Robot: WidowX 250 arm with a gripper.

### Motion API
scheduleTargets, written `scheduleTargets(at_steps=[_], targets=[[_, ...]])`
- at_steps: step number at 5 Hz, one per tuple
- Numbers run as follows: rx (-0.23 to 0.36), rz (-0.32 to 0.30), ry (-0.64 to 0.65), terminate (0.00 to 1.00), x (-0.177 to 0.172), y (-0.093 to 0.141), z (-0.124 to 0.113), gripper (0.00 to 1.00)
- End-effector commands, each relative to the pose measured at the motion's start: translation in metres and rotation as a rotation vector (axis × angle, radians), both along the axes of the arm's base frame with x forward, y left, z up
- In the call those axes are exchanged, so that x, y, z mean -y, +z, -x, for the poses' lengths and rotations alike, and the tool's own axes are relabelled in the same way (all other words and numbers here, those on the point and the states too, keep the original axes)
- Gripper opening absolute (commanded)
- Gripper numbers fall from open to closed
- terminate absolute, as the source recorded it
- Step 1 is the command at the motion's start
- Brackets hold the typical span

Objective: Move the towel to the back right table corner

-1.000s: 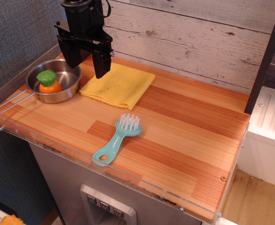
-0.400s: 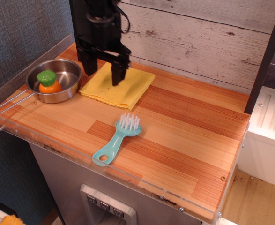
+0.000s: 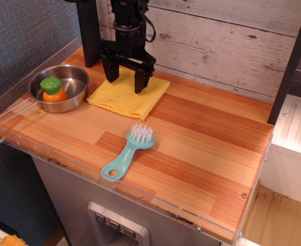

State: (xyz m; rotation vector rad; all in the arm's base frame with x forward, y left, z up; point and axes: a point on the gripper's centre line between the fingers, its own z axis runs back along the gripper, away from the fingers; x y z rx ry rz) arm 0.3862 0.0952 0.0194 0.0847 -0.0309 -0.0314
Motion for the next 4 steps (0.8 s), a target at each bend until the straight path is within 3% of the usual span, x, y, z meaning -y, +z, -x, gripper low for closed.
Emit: scheduleTargets(at_steps=[1,2,4], targets=[[0.025,0.039,0.010,0.00,-0.004,-0.002,-0.003,1.00],[0.009,0.040,-0.018,0.00,0.009,-0.008,0.004,1.00],[0.050,0.078,-0.089,0.00,0.067,-0.004,-0.003,1.00]])
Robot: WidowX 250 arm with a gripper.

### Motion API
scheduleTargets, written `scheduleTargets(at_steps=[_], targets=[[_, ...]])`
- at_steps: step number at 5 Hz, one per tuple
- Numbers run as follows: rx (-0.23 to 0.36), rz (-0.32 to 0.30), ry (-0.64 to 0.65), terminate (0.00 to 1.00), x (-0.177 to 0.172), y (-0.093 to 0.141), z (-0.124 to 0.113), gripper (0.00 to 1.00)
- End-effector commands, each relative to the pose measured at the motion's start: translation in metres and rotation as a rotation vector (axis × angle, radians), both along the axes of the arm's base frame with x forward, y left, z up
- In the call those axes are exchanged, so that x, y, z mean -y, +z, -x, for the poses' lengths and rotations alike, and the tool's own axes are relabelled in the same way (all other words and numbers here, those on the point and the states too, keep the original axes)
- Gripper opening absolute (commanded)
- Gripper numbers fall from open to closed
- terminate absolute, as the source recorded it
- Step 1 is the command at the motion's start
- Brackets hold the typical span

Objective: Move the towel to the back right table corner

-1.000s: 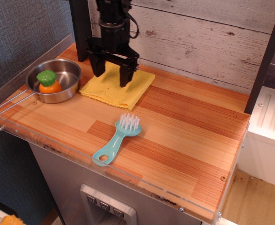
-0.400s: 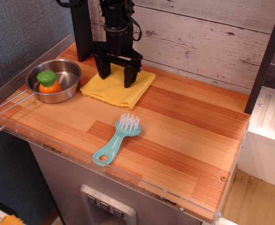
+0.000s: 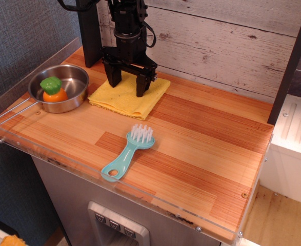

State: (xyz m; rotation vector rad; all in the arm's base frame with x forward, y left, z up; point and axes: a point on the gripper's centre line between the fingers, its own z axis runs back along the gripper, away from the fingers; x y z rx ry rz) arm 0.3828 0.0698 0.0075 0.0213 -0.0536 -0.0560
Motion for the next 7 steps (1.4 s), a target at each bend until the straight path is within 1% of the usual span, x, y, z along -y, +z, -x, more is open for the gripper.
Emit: scheduleTargets(at_steps=[1,2,3,4,5,6,7], targets=[[0.041,0.061,-0.037,0.00,0.071,0.011,-0.017,1.00],[0.058,0.042,-0.084,0.00,0.101,0.023,-0.023,1.00],[0.057,0.016,-0.123,0.00,0.132,0.037,-0.020,1.00],[0.060,0.002,-0.124,0.00,0.149,0.045,-0.016,1.00],[0.093,-0.013,-0.027,0.00,0.144,0.054,-0.023,1.00],[0.180,0.011,0.034,0.00,0.127,0.093,-0.032,1.00],[0.252,0.043,0.023,0.00,0.117,0.138,-0.025,1.00]])
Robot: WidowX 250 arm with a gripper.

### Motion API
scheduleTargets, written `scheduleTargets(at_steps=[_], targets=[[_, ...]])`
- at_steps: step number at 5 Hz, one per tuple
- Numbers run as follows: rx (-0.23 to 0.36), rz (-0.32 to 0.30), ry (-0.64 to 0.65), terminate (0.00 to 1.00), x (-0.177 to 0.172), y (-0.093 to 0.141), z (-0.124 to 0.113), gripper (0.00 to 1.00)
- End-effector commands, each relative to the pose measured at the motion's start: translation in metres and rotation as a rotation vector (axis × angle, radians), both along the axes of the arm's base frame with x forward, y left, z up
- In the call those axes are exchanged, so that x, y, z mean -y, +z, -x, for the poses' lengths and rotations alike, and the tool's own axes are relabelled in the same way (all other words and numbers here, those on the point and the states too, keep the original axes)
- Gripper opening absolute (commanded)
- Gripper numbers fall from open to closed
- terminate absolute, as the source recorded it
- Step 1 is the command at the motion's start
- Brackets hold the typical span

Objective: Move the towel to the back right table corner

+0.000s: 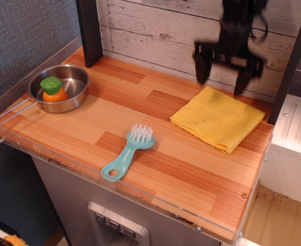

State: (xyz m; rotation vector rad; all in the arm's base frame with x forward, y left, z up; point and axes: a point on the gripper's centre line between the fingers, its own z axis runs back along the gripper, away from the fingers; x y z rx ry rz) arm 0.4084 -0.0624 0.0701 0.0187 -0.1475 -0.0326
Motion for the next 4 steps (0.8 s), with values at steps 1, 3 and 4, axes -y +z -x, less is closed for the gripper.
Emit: scheduleTargets(at_steps=[1,3,4], targets=[[0.144,0.047,-0.047,0.00,-0.031,0.093,0.023,1.00],[0.037,0.006,-0.118,0.00,-0.076,0.069,0.071,1.00],[0.030,-0.007,-0.101,0.00,-0.091,0.061,0.079,1.00]])
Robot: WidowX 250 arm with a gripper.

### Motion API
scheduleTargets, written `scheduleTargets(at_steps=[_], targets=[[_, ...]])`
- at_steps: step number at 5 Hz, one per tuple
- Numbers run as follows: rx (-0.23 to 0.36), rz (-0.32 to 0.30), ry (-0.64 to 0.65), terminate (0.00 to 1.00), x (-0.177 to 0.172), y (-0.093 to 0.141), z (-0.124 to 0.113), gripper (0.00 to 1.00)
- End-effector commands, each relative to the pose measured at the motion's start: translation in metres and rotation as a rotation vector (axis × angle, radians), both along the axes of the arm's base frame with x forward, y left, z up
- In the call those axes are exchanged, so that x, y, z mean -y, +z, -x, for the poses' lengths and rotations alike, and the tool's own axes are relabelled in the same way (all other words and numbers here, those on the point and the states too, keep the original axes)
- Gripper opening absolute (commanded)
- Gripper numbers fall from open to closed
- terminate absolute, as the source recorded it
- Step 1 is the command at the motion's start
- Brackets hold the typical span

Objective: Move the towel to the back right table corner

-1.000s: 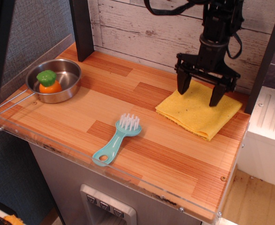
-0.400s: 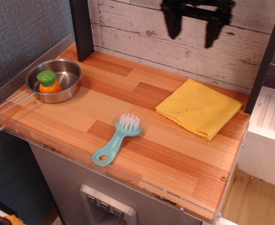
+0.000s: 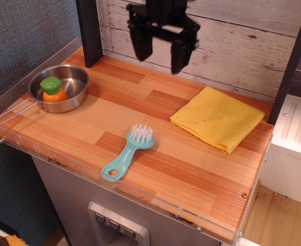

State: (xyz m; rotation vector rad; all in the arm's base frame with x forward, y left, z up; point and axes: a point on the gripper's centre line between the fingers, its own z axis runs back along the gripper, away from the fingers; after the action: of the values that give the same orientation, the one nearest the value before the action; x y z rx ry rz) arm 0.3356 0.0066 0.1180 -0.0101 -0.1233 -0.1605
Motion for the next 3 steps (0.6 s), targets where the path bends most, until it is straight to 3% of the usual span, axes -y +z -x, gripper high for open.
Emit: scheduleTargets(at_steps=[1,2,3], targets=[[0.052,-0.025,0.059,0.00,-0.0278,0.0121,0.0078,1.00],[0.003,-0.010,0.062,0.00,-0.0327,0.0093,0.0075,1.00],[0.003,-0.010,0.062,0.00,-0.0327,0.0093,0.0075,1.00]])
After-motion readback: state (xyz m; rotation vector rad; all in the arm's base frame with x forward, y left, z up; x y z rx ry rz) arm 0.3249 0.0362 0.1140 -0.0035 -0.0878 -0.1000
